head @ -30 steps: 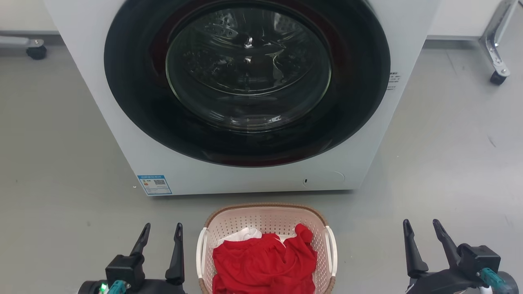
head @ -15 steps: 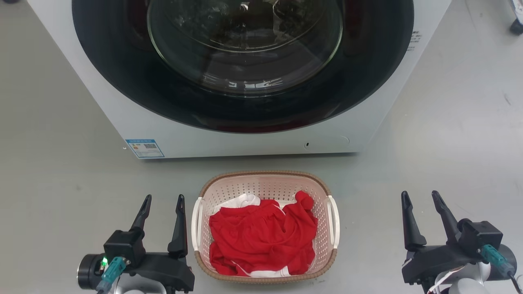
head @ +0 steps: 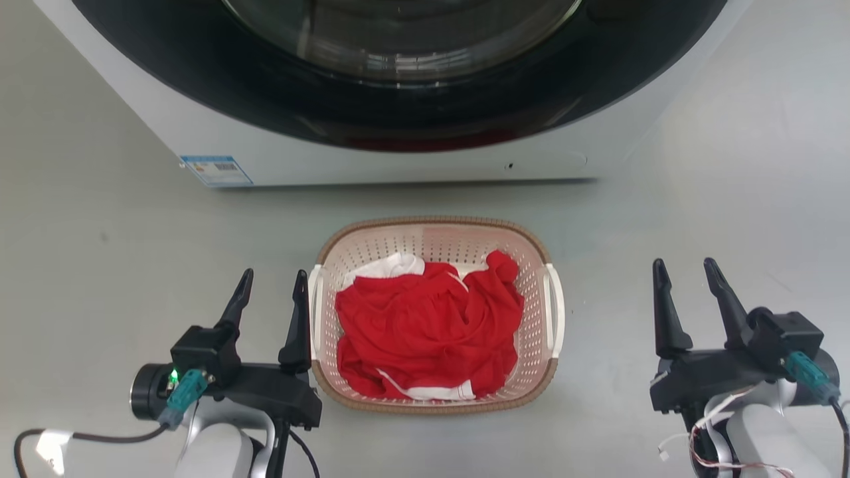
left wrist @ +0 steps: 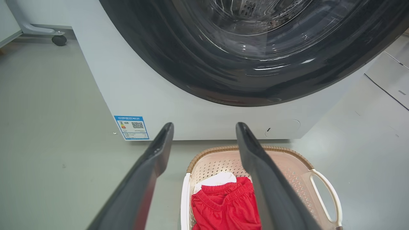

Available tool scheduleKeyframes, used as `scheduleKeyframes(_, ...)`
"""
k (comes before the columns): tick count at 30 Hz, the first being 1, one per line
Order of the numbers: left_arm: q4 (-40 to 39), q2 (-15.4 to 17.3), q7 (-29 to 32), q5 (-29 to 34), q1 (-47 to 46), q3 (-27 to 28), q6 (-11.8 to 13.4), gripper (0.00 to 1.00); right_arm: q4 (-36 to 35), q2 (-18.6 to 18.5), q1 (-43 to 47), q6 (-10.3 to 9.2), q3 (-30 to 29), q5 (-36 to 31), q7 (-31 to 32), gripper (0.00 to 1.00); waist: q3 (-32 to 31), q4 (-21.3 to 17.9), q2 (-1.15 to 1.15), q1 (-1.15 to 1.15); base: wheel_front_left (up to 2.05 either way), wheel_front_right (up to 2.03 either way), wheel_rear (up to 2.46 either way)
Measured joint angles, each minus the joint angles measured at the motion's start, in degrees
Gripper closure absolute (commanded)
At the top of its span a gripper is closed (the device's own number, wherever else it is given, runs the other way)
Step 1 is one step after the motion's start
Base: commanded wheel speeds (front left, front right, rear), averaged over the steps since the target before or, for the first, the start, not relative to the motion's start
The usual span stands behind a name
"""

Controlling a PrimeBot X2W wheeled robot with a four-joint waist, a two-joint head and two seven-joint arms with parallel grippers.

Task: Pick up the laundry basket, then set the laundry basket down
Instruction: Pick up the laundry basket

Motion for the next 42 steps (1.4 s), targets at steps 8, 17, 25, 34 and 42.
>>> scheduleKeyframes(8, 6.7, 0.0, 1.2, -1.5, -4.5, 0.3, -2.5, 0.0, 4.7, 1.8, -4.8, 1.01, 1.5, 0.0, 1.1, 0.0, 4.9, 0.0, 0.0, 0.0, 0.0, 0.0, 0.0)
scheduleKeyframes(17, 15.2, -0.1, 4.4, -3.7, -7.7, 0.2, -5.1, 0.0, 11.5, 3.4, -7.8, 2.04, 3.2, 0.0, 2.9, 0.0, 7.9, -0.6, 0.0, 0.01, 0.0, 0.0, 0.0)
scheduleKeyframes(25, 21.7, -0.2, 7.1, -4.4, -11.6, 0.0, -6.8, 0.0, 17.6, 5.2, -11.5, 3.03, 4.8, 0.0, 5.0, 0.0, 9.9, -1.3, 0.0, 0.0, 0.0, 0.0, 0.0)
scheduleKeyframes(34, 27.3, -0.2, 9.5, -5.1, -16.6, 0.0, -8.1, 0.0, 23.7, 6.5, -15.9, 3.53, 6.3, 0.1, 7.0, 0.0, 12.6, -2.0, -0.01, 0.01, 0.0, 0.0, 0.0)
scheduleKeyframes(42, 31.1, -0.1, 10.7, -5.4, -20.4, 0.0, -8.6, 0.0, 27.3, 7.0, -20.0, 4.02, 7.5, 0.2, 7.9, 0.0, 15.5, -2.5, -0.01, 0.0, 0.0, 0.0, 0.0)
